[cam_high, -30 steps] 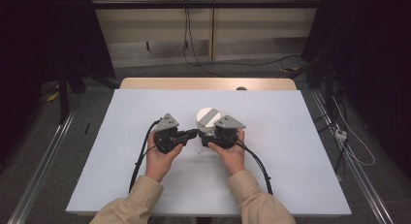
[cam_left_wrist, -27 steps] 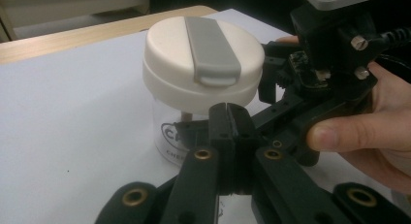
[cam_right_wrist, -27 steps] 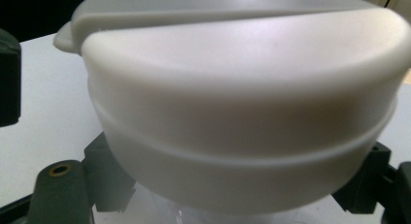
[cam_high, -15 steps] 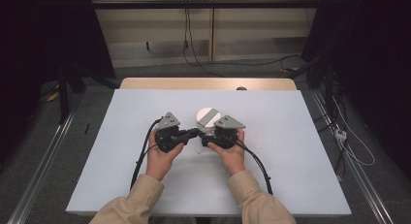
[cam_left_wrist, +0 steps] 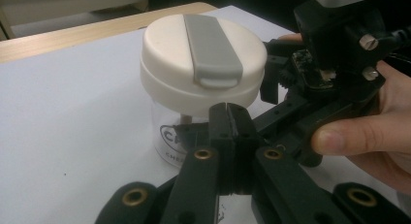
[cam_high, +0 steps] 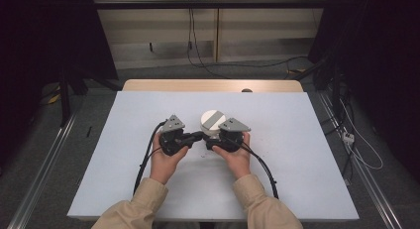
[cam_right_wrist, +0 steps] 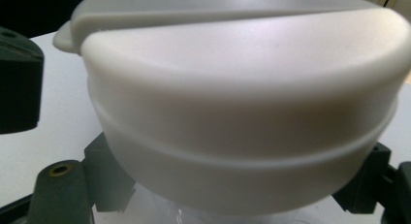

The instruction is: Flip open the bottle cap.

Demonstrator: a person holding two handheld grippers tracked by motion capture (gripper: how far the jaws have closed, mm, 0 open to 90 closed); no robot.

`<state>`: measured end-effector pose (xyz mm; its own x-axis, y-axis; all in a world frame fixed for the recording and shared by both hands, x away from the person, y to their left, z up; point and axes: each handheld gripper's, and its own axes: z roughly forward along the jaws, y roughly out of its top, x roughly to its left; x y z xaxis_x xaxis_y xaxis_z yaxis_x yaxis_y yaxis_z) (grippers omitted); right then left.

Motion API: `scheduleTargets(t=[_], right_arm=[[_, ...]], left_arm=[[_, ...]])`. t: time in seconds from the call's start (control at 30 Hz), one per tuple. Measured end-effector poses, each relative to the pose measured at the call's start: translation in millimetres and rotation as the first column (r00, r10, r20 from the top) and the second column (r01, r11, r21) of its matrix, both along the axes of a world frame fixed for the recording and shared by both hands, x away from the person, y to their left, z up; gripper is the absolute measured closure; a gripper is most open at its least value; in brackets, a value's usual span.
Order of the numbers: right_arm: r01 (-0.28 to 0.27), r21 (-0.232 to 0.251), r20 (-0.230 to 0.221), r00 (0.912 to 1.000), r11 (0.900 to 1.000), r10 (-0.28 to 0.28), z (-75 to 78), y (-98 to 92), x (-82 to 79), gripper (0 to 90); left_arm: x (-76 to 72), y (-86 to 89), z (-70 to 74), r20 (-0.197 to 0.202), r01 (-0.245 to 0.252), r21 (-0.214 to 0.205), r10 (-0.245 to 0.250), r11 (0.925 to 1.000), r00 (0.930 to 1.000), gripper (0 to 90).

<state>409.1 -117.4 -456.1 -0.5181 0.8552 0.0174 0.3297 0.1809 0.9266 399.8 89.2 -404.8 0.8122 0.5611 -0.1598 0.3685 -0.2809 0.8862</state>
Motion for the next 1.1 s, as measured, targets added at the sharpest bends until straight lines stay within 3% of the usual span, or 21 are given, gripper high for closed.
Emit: scheduleTargets(t=[1.1], right_arm=[[0.001, 0.006, 0.005, 1.0, 1.0, -0.001, -0.9, -0.6, 0.2, 19.5]], left_arm=[[4.2, -9.0, 1.4, 0.012, -0.034, 0.019, 0.034, 0.9992, 0.9993, 90.0]])
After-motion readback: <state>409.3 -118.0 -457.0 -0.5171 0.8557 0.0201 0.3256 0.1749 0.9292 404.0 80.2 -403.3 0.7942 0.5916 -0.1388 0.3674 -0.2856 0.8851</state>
